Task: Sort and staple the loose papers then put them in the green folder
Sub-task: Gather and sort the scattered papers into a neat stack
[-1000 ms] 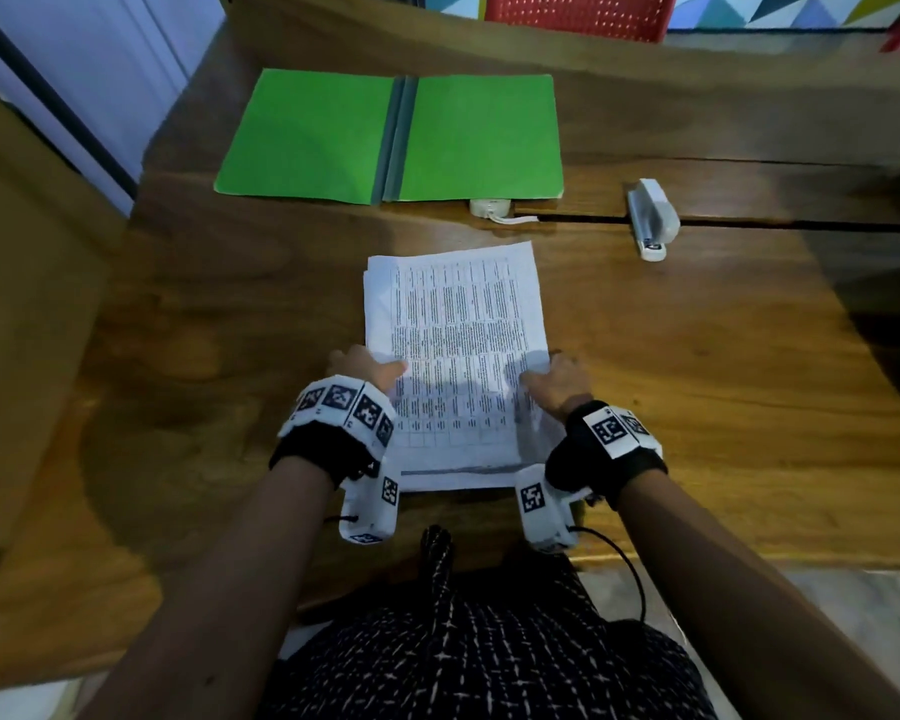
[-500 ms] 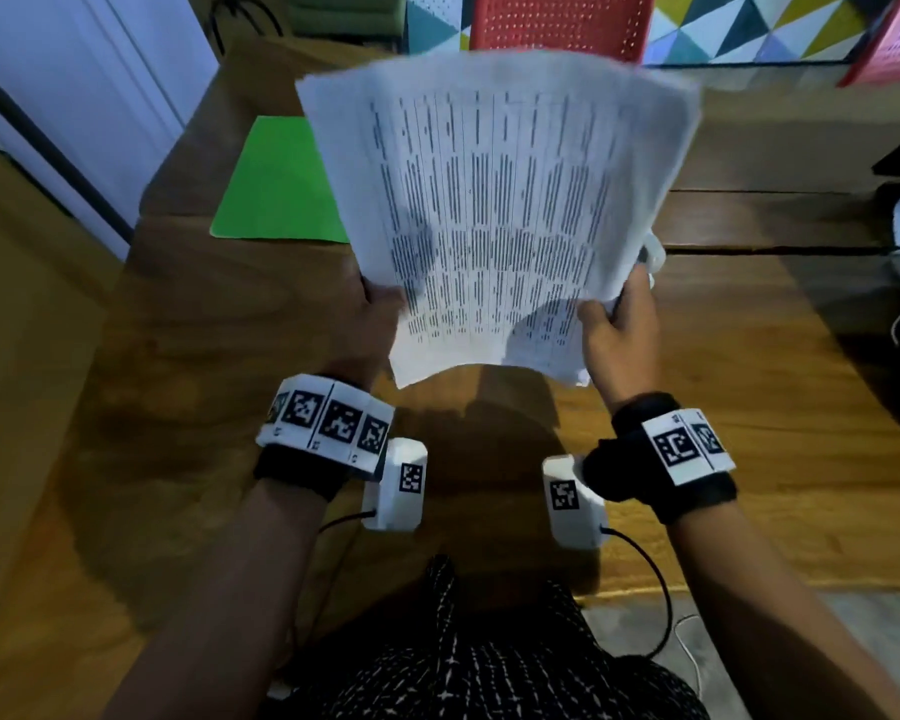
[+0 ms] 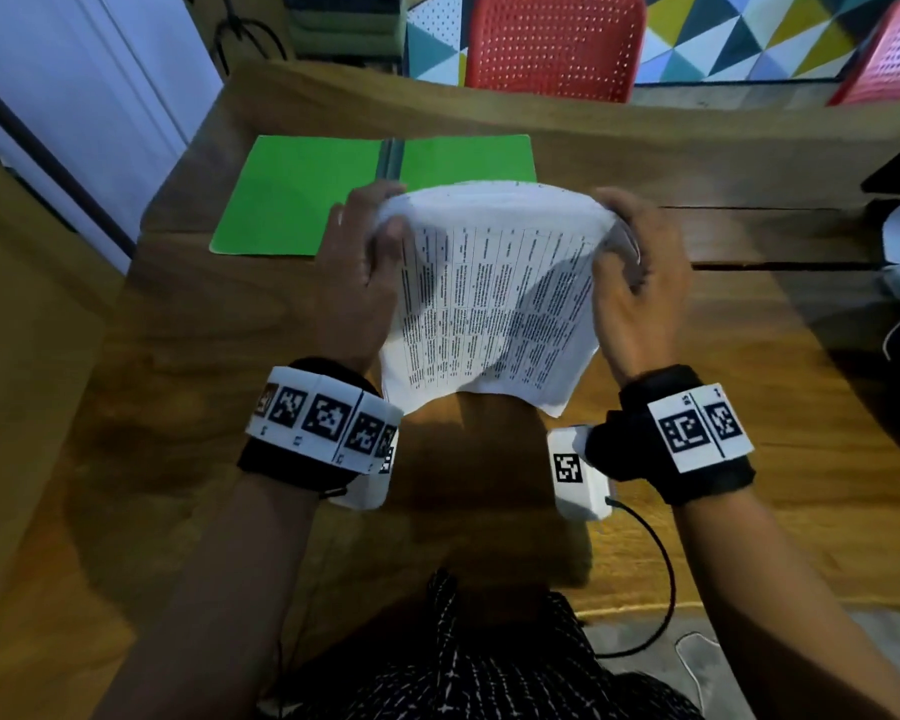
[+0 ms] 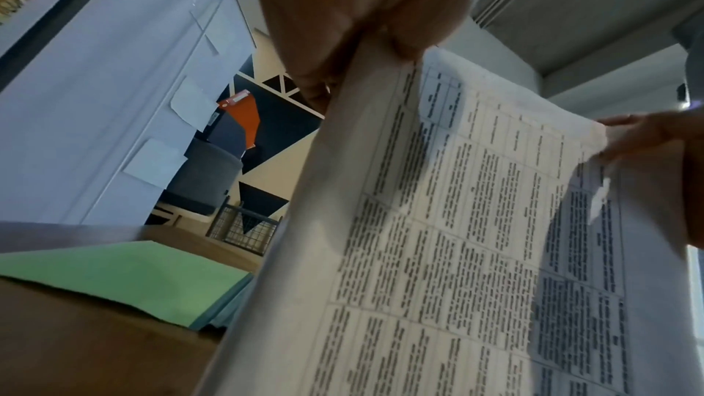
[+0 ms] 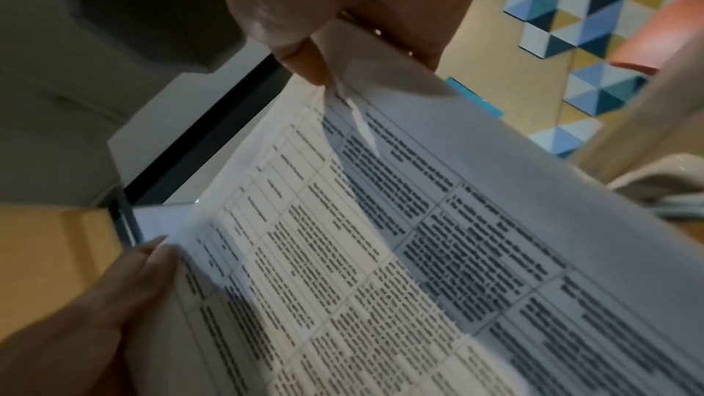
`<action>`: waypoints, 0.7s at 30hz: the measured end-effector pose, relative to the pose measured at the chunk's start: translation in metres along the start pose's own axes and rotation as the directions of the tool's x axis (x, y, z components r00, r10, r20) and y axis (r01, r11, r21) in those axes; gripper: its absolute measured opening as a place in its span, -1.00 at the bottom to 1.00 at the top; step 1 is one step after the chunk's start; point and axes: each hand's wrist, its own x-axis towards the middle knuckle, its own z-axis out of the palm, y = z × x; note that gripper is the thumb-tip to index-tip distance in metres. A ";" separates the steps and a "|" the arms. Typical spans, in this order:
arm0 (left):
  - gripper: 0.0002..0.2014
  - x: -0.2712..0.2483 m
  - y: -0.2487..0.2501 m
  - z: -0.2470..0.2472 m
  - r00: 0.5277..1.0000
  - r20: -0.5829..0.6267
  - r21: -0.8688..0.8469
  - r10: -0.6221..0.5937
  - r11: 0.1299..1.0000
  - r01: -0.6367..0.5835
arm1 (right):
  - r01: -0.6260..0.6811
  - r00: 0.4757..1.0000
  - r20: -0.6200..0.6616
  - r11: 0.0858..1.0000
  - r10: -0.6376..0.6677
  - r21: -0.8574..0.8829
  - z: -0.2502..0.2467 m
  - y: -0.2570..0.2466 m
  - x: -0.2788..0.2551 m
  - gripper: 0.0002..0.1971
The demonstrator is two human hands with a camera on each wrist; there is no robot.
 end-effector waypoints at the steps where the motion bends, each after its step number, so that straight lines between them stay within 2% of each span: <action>1: -0.84 -0.001 0.002 0.001 1.000 0.012 -0.003 -0.013 1.000 0.013 | -0.050 0.999 0.012 0.997 0.050 0.061 -0.001 -0.001 0.000 -0.65; 2: -0.86 -0.002 0.003 0.002 1.000 0.013 -0.028 -0.024 0.999 0.024 | -0.089 0.996 0.022 0.988 0.086 0.128 -0.001 -0.001 0.001 -0.68; 4: -0.75 -0.005 0.008 0.006 0.995 -0.026 -0.095 -0.096 0.991 0.093 | -0.141 0.990 0.020 0.956 0.140 0.258 -0.002 0.000 -0.004 -0.71; 6: -0.64 -0.014 0.008 0.011 0.963 -0.059 -0.124 -0.264 0.959 0.255 | -0.237 0.971 0.060 0.911 0.230 0.339 0.000 0.010 -0.013 -0.68; 7: -0.62 -0.020 0.007 0.015 0.931 -0.056 -0.106 -0.360 0.930 0.353 | -0.310 0.951 0.118 0.890 0.287 0.333 0.003 0.017 -0.018 -0.63; 10: -0.64 -0.030 0.003 0.024 0.859 -0.031 0.051 -0.512 0.857 0.513 | -0.431 0.888 0.243 0.890 0.390 0.150 0.008 0.041 -0.027 -0.45; 12: -0.81 -0.025 -0.001 0.028 0.816 -0.001 0.047 -0.578 0.815 0.578 | -0.469 0.867 0.246 0.877 0.433 0.108 0.008 0.046 -0.021 -0.49; 13: -0.83 -0.021 0.000 0.030 0.787 0.027 -0.007 -0.616 0.788 0.616 | -0.480 0.862 0.241 0.870 0.446 0.109 0.007 0.050 -0.017 -0.55; 15: -0.71 -0.015 -0.012 0.038 0.752 0.034 -0.090 -0.658 0.747 0.659 | -0.476 0.866 0.209 0.877 0.455 0.062 0.008 0.056 -0.009 -0.60; 17: -0.68 -0.016 -0.026 0.049 0.702 0.019 -0.049 -0.712 0.700 0.712 | -0.476 0.862 0.182 0.879 0.473 -0.026 0.011 0.065 -0.008 -0.66; 21: -0.68 -0.038 -0.055 0.070 0.568 0.031 0.084 -0.823 0.568 0.818 | -0.539 0.780 0.223 0.808 0.585 -0.237 0.017 0.090 -0.019 -0.60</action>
